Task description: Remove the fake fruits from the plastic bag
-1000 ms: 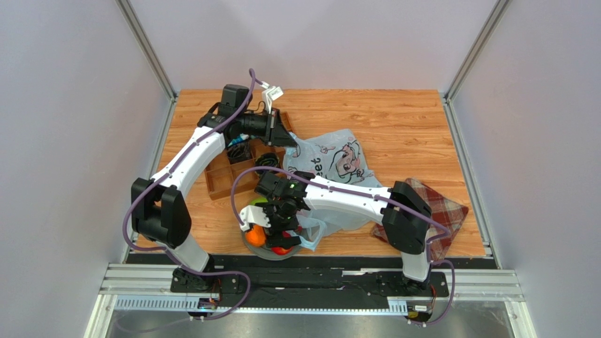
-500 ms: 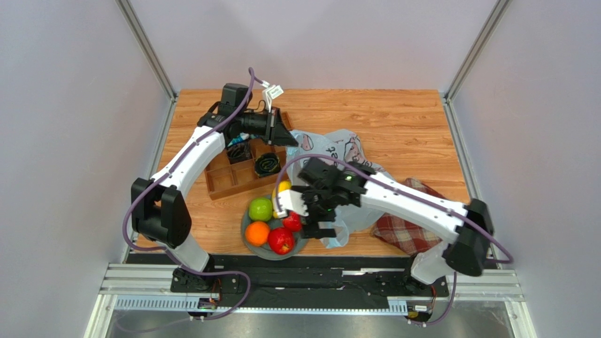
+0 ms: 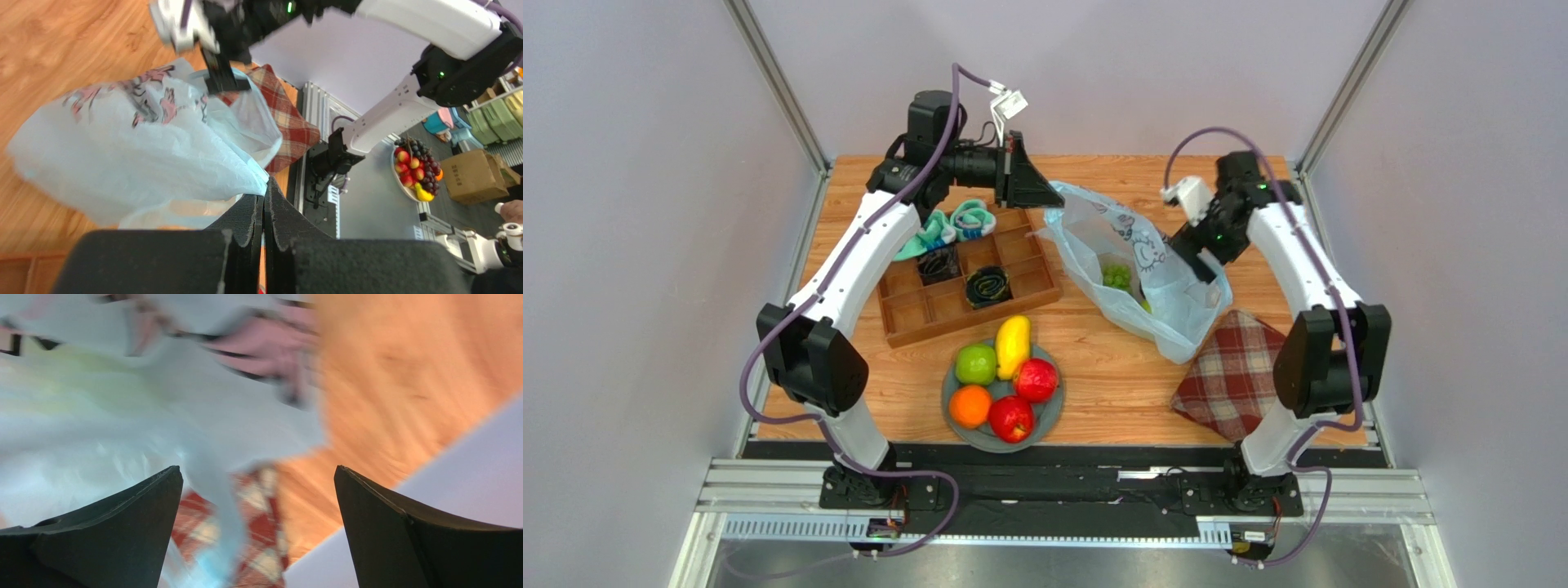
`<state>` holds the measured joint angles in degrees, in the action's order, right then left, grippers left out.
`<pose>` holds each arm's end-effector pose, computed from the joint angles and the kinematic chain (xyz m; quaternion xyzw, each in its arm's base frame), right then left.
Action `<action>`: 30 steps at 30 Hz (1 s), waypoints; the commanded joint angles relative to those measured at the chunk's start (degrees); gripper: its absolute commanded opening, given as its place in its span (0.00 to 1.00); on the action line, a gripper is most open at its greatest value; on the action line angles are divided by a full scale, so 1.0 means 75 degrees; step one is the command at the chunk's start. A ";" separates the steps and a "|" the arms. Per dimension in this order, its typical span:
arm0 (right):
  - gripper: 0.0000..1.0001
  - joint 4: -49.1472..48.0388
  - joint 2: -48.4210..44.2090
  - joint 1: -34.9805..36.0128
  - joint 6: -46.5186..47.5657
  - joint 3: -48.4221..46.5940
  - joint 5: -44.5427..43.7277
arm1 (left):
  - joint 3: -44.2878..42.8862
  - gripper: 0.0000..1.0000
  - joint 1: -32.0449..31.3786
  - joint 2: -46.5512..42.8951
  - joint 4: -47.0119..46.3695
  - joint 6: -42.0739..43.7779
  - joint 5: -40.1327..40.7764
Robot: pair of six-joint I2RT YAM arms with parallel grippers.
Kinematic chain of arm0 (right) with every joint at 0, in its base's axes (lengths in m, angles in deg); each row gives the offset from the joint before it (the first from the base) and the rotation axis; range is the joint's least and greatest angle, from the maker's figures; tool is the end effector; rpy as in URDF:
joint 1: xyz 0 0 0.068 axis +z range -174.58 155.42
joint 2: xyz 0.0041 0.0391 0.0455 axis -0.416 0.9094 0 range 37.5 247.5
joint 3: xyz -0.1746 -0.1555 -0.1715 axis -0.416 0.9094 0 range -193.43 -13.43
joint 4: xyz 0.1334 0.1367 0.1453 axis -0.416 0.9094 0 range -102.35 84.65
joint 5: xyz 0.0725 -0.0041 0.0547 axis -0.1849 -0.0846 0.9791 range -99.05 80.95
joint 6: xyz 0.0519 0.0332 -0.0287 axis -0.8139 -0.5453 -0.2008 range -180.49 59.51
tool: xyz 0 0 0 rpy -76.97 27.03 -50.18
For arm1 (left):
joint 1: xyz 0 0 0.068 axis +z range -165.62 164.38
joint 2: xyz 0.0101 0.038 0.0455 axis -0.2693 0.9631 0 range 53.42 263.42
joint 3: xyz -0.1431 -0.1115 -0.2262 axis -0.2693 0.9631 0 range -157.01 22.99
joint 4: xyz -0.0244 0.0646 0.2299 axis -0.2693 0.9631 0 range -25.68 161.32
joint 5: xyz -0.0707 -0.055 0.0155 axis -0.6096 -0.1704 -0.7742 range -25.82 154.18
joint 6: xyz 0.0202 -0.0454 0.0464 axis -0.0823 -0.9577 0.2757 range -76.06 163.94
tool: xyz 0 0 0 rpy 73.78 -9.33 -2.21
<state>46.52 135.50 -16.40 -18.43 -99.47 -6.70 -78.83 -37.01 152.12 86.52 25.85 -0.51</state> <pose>0.3273 0.0493 0.2837 -0.4216 0.8911 -0.0292 0.1652 0.3292 -0.1821 0.4320 0.3301 0.6789 -0.5757 0.3141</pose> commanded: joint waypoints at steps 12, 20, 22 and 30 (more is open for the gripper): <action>0.96 0.0799 -0.3364 0.1180 -0.0597 0.0620 0.4903 | 0.0416 0.00 -0.1719 -0.0316 0.0908 0.1006 0.0221; 0.43 -0.0173 -0.1524 0.1616 0.0027 0.1030 0.3720 | 0.0217 0.00 -0.1626 -0.0187 0.1060 0.1076 0.0492; 0.46 -0.0500 -0.1231 0.1616 0.0203 0.1217 0.3555 | 0.0275 0.00 -0.1578 -0.0222 0.1013 0.1029 0.0515; 0.56 -0.1660 -0.0013 0.1627 0.0263 0.1160 0.2419 | 0.0568 0.00 -0.1426 -0.0374 0.0873 0.1005 0.0445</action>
<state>41.34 132.13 -4.13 -17.73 -89.17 16.55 -74.57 -48.09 151.74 94.21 32.19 3.34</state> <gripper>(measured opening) 0.536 0.008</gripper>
